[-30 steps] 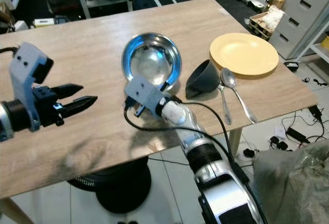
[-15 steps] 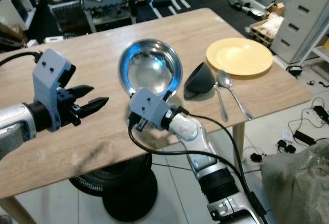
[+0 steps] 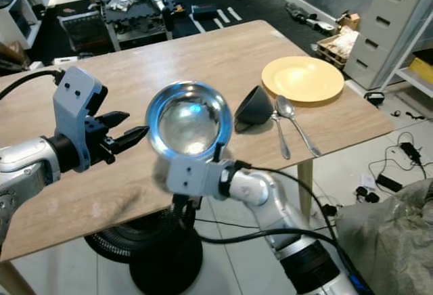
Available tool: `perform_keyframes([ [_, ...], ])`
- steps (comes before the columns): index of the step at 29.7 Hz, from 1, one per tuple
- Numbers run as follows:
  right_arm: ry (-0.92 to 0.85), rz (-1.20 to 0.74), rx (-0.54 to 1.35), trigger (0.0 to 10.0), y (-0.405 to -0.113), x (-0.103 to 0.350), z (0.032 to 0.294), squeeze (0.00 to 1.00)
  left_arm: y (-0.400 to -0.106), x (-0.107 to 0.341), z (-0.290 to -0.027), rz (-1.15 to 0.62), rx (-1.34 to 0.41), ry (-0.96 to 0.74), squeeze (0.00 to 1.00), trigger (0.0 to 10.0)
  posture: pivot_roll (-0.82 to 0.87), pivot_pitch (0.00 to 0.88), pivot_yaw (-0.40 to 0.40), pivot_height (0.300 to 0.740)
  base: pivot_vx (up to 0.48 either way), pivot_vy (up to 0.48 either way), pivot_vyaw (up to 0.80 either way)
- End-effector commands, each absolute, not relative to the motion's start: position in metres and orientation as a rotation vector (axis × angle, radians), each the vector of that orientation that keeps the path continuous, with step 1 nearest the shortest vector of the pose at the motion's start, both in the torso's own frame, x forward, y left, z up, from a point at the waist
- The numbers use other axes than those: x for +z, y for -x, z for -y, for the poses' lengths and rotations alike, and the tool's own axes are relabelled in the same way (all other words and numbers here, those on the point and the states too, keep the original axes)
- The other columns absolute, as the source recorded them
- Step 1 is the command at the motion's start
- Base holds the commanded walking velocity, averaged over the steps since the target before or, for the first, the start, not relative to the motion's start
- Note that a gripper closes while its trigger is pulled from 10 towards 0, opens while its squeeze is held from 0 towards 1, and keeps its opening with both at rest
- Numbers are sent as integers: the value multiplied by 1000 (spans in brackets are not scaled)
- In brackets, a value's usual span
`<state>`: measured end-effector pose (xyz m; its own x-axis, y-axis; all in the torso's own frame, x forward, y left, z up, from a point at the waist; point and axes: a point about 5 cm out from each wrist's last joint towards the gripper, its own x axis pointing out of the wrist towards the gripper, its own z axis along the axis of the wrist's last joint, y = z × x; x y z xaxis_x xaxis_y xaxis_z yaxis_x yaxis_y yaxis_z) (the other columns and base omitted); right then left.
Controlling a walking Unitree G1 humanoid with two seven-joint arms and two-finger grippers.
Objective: Setting the table
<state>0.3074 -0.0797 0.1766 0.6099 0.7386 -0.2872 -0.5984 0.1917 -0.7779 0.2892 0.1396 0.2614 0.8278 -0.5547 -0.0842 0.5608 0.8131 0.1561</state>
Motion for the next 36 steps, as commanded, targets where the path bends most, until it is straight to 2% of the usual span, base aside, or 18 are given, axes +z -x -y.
perform_keyframes([
  [1, 1032, 145, 937, 10000, -309, 171, 78, 1000, -290, 260, -142, -35, -573, -186, 0, 10000, 114, 35, 171, 740, 0, 0, 0],
  [8, 1045, 162, 862, 10000, -317, 176, 80, 1000, -291, 259, -140, -26, -569, -174, 0, 10000, 109, 33, 165, 740, 0, 0, 0],
  [13, 1010, 188, 745, 10000, -324, 188, 89, 1000, -291, 260, -138, -16, -571, -163, 0, 10000, 108, 32, 163, 740, 0, 0, 0],
  [14, 997, 185, 714, 10000, -327, 192, 94, 973, -292, 260, -138, -15, -571, -162, 0, 10000, 102, 32, 161, 740, 0, 0, 0],
  [15, 984, 181, 691, 10000, -329, 195, 99, 624, -292, 260, -137, -14, -571, -160, 0, 10000, 100, 31, 159, 740, 0, 0, 0],
  [16, 976, 178, 669, 10000, -331, 198, 105, 0, -292, 260, -137, -13, -572, -159, 0, 10000, 99, 32, 160, 740, 0, 0, 0],
  [17, 976, 178, 669, 10000, -331, 198, 105, 0, -292, 260, -137, -13, -572, -159, 0, 10000, 99, 32, 160, 740, 0, 0, 0],
  [20, 814, 157, 586, 10000, -337, 216, 131, 0, -292, 260, -136, -9, -574, -158, 0, 10000, 102, 37, 155, 740, 0, 0, 0],
  [22, 814, 157, 586, 10000, -337, 216, 131, 0, -292, 260, -136, -9, -574, -158, 0, 10000, 102, 37, 155, 740, 0, 0, 0],
  [25, 649, 117, 494, 10000, -341, 226, 159, 0, -291, 259, -138, -12, -567, -156, 0, 10000, 101, 44, 144, 740, 0, 0, 0],
  [28, 550, 76, 421, 10000, -348, 223, 168, 0, -290, 257, -138, -14, -564, -153, 0, 10000, 96, 45, 141, 740, 0, 0, 0],
  [32, 423, 32, 383, 10000, -354, 215, 161, 0, -291, 257, -136, -13, -564, -150, 0, 10000, 95, 45, 140, 740, 0, 0, 0],
  [36, -2, -75, 315, 10000, -361, 189, 111, 0, -294, 259, -132, 7, -545, -138, 0, 10000, 106, 51, 130, 740, 0, 0, 0],
])
